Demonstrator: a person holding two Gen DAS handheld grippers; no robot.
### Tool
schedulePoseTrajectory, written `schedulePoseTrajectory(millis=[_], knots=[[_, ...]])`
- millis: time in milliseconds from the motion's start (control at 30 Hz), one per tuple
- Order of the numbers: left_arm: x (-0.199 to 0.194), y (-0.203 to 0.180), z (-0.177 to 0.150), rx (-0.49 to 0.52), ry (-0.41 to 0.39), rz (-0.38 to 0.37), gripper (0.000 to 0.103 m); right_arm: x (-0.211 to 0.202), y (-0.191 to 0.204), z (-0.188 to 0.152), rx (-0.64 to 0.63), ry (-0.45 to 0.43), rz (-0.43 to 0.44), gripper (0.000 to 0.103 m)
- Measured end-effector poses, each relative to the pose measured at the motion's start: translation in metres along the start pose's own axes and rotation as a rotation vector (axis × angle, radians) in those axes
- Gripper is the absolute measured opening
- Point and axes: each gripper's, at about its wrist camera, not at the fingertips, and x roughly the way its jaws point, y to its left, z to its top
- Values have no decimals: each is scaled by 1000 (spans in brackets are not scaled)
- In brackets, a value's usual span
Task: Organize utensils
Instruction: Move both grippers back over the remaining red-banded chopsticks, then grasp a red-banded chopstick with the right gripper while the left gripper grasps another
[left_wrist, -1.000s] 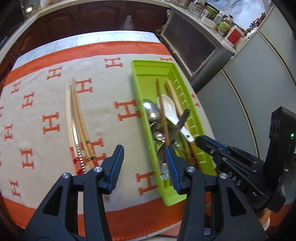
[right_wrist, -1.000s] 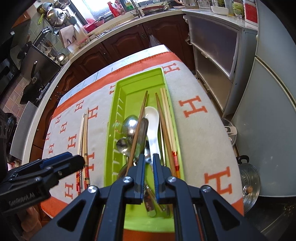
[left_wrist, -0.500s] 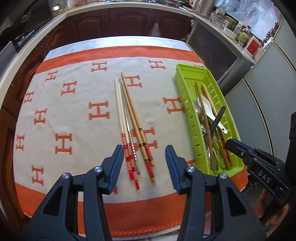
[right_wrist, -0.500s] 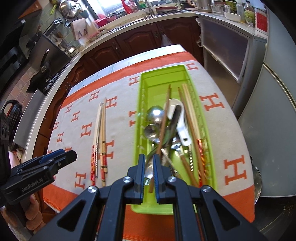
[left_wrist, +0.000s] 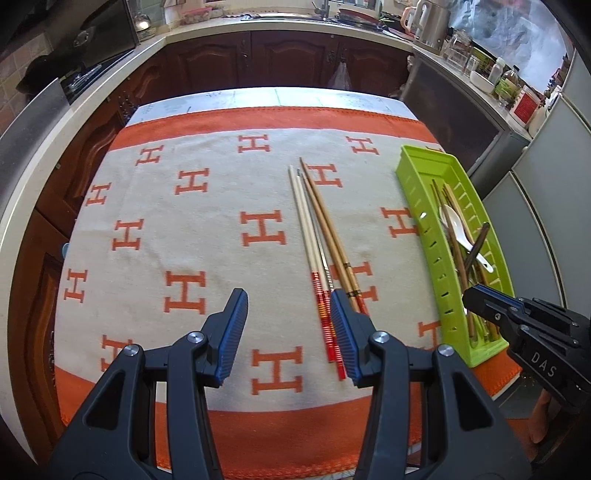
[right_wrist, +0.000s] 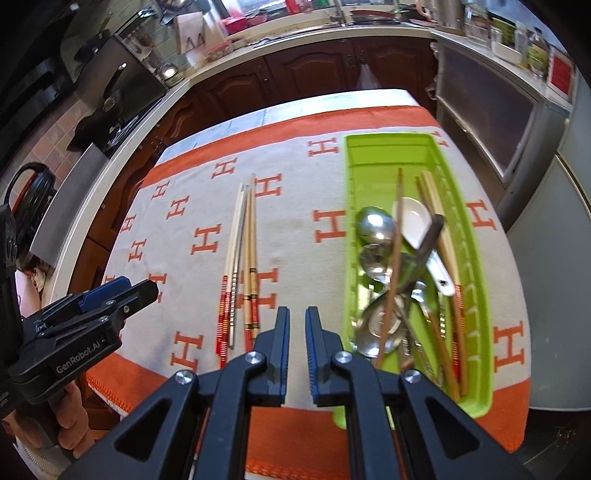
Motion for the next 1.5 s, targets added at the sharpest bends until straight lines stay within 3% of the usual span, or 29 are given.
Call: schedulePoseTrajectory(millis=[367,700,1233,1500], knots=[[13,36,5,-46,-7,31,43,33,34,19,-61,56,19,8],[44,67,10,-99,48,43,43,77,44,32,-55,133,24,8],[76,67,16,-89,104,13,43,123,51,42,-96,199,-36,9],[83,58,19,-74,114,-9,43,129,63,46,-177,151,-94,9]])
